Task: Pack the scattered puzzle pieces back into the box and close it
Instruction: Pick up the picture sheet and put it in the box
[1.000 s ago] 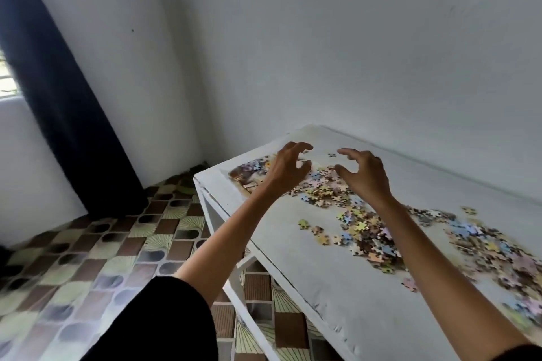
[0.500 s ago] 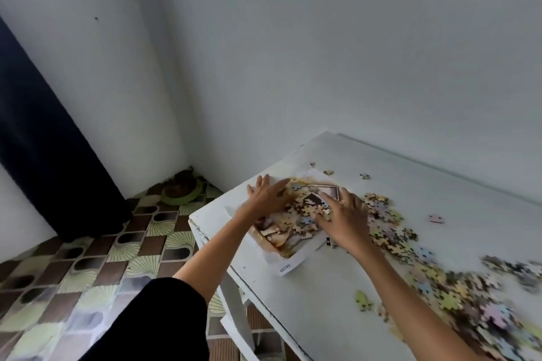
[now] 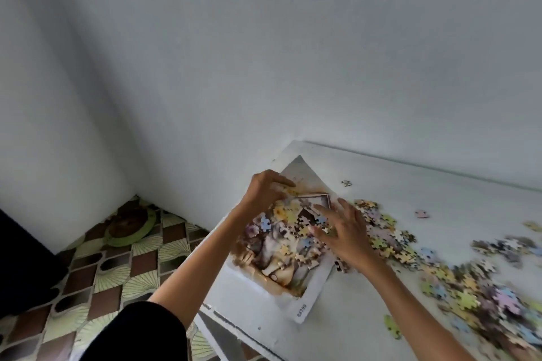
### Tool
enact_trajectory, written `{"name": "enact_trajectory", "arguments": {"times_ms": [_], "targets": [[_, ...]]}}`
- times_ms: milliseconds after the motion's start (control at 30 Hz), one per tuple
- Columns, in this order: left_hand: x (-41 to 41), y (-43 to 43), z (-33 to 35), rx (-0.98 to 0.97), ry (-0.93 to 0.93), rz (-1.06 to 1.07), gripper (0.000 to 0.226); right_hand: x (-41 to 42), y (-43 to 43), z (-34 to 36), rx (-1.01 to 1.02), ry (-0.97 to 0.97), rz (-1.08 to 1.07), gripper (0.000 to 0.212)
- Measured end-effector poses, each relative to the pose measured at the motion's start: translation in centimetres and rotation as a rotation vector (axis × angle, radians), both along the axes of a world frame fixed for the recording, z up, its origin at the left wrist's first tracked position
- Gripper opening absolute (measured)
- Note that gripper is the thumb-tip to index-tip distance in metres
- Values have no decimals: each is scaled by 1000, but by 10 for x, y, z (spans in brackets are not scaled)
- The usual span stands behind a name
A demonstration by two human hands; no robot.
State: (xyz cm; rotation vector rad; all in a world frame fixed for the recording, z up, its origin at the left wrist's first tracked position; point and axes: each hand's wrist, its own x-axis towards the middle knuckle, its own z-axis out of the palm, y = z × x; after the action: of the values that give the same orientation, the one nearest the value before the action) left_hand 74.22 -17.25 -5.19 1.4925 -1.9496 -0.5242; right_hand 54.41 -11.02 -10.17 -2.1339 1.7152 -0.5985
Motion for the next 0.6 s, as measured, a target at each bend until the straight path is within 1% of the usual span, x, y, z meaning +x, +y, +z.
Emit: {"name": "enact_trajectory", "arguments": {"times_ms": [67, 100, 133, 233, 333, 400, 467, 500, 600], "targets": [[-1, -1, 15, -51, 37, -64, 25, 2, -1, 7, -17, -143, -88, 66], [-1, -2, 22, -97, 60, -96, 24, 2, 0, 10, -57, -202, -118, 54], [-1, -3, 29, -139, 98, -134, 23, 3, 1, 13, -102, -255, -140, 52], [0, -5, 54, -207, 208, -222, 22, 6, 8, 20, -172, -425, -171, 63], [-2, -6, 77, -301, 238, -287, 20, 7, 7, 26, -212, -564, -249, 57], [-2, -5, 89, -318, 305, -285, 20, 6, 5, 27, -237, -623, -269, 53], [-2, -3, 96, -293, 437, -297, 21, 5, 3, 31, -212, -733, -231, 51], [-3, -2, 99, -261, 526, -315, 22, 3, 2, 33, -193, -787, -196, 47], [-2, -1, 99, -185, 766, -370, 20, 1, -8, 40, -206, -881, -116, 28]]}}
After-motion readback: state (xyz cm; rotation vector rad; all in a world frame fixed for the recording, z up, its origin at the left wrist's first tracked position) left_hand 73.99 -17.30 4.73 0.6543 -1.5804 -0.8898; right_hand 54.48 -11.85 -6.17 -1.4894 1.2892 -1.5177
